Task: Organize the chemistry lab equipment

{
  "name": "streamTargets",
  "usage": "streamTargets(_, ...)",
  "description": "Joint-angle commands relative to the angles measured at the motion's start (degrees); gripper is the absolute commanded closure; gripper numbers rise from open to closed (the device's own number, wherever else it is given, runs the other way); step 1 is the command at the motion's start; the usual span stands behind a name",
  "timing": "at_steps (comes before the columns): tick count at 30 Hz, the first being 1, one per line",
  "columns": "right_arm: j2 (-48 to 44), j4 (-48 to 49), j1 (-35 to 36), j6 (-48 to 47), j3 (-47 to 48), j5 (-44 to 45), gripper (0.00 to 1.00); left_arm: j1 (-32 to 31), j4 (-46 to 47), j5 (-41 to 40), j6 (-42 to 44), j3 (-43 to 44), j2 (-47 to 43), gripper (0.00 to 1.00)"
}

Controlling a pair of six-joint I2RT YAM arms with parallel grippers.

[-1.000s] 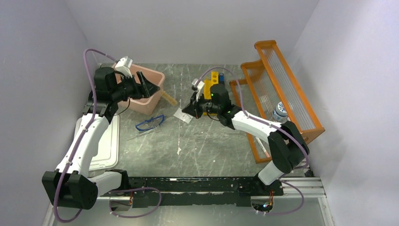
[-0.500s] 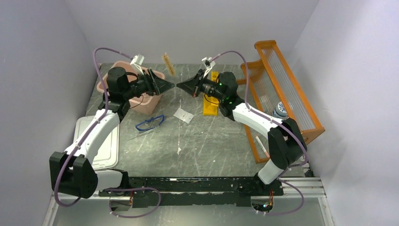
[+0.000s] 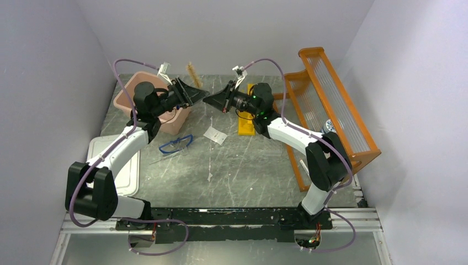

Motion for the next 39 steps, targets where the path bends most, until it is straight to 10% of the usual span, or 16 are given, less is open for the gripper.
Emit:
streamTargets(1, 1.09, 2.43, -0.28, 0.13, 2.63, -1.74, 1.00, -0.42, 3.36, -3.24, 2.05, 1.42, 0.20, 0.49)
streamTargets(9, 2.72, 3.78, -0.73, 1.27, 4.00, -2.81, 1.00, -0.55, 3.74, -2.34, 3.57, 2.43, 2.14, 0.95)
streamTargets(17, 0.05, 1.56, -2.39, -1.38, 2.80, -0.82, 0.43, -0.36, -16.00, -11.01, 15.49, 11.55, 2.74, 0.95)
streamTargets(28, -3.68, -17.47, -4.40, -14.61, 4.81, 8.01, 0.40, 10.59, -37.94, -32.19, 9.03, 20.84, 9.32, 0.95)
streamTargets(39, -3.30, -23.69, -4.55, -23.08, 5.43, 14.90, 0.39, 14.42, -37.21, -38.52, 4.16, 26.39, 24.36, 0.95)
